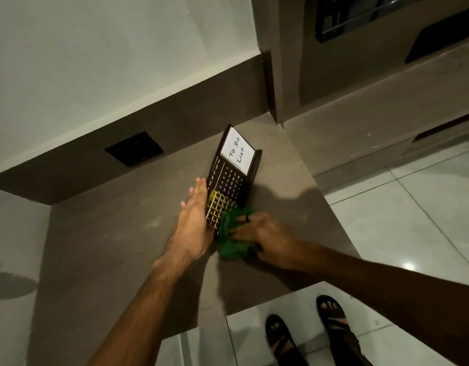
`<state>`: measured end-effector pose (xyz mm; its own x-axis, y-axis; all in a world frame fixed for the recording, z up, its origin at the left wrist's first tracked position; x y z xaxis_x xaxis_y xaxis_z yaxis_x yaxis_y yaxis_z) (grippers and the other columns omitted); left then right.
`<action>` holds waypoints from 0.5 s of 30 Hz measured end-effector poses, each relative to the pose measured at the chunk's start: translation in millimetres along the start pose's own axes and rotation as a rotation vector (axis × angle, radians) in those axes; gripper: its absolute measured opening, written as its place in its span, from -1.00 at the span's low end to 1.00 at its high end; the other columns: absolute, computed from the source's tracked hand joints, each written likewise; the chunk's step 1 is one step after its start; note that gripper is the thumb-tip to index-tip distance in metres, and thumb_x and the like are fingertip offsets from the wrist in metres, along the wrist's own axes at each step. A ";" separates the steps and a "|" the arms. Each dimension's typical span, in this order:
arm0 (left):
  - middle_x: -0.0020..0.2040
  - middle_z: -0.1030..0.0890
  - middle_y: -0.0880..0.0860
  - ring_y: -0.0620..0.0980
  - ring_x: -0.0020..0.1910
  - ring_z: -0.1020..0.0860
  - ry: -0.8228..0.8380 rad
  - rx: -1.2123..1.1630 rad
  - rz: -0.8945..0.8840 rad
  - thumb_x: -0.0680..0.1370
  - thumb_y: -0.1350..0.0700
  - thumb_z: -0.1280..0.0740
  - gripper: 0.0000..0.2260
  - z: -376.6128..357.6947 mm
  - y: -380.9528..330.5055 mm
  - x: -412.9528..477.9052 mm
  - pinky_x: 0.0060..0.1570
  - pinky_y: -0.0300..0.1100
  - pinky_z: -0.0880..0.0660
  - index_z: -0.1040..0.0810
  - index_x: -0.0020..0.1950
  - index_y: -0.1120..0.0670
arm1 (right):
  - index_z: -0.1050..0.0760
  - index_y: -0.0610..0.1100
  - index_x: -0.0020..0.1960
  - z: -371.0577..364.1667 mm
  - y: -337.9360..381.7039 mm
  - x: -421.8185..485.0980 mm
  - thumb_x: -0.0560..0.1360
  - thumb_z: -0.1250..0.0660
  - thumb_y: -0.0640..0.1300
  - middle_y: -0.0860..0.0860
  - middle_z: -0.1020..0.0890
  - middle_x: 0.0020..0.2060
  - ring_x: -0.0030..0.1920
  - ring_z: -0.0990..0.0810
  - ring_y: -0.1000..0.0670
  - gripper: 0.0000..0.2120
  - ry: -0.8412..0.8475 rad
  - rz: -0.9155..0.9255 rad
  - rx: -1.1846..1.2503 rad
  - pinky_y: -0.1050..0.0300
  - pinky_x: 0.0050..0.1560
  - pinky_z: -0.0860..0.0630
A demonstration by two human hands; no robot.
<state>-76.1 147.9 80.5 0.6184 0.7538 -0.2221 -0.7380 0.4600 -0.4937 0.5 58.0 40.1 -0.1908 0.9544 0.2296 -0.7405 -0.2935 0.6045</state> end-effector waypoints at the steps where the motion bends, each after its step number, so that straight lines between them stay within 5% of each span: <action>1: 0.59 0.09 0.05 0.01 0.54 0.12 -0.004 0.000 0.009 0.38 0.42 -0.35 -0.05 0.8 -0.8 -0.9 0.51 0.08 0.18 0.20 0.54 0.03 | -0.59 -0.15 0.20 -3.7 5.9 -4.5 0.27 -0.42 -0.41 -0.08 -0.65 0.17 0.27 -0.51 -0.10 -0.49 0.062 0.010 0.054 -0.03 0.27 -0.39; 5: 0.59 0.11 0.04 0.01 0.54 0.15 -0.016 0.017 -0.001 0.39 0.46 -0.31 -0.06 1.9 -3.8 -3.5 0.48 -0.03 0.25 0.22 0.54 0.02 | -0.52 -0.06 0.29 0.8 -6.6 -17.9 0.35 -0.27 -0.45 -0.06 -0.62 0.20 0.21 -0.55 0.00 -0.42 0.088 -0.295 0.665 -0.01 0.23 -0.51; 8: 0.59 0.11 0.04 0.01 0.53 0.19 -0.007 0.046 -0.007 0.41 0.38 -0.37 -0.06 3.5 -5.7 -5.9 0.50 0.02 0.25 0.20 0.54 0.03 | -0.58 -0.08 0.18 29.8 -37.6 -27.3 0.38 -0.26 -0.49 -0.15 -0.65 0.09 0.15 -0.61 -0.15 -0.52 -0.137 -0.503 1.026 -0.13 0.15 -0.56; 12: 0.58 0.14 0.03 -0.02 0.52 0.24 -0.091 0.221 -0.058 0.47 0.10 -0.39 -0.13 6.0 -17.9 -4.9 0.50 0.04 0.23 0.19 0.54 0.04 | -0.59 -0.08 0.08 84.7 -102.6 -45.8 0.41 -0.32 -0.47 -0.02 -0.71 -0.05 0.05 -0.66 -0.11 -0.61 -0.474 -0.612 1.114 0.10 -0.02 -0.61; 15: 0.57 0.07 0.03 -0.02 0.54 0.20 -0.182 0.323 -0.212 0.53 -0.11 -0.26 -0.26 -14.9 -54.4 0.8 0.49 -0.01 0.20 0.09 0.55 0.06 | -0.55 -0.11 0.10 128.6 -164.9 -58.8 0.45 -0.33 -0.47 0.02 -0.69 -0.09 -0.12 -0.66 0.08 -0.65 -0.776 -0.716 0.986 0.05 0.00 -0.61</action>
<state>-31.4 116.5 94.7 0.7289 0.6842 0.0222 -0.6646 0.7151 -0.2168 216.8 43.2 25.0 0.6524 0.7344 -0.1872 0.2733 0.0024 0.9619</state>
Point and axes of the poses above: each hand's wrist, its own x-axis towards the middle knuckle, its own z-axis out of the back of the hand, y = z × x, the point moved 9 cm from there along x, towards the middle knuckle
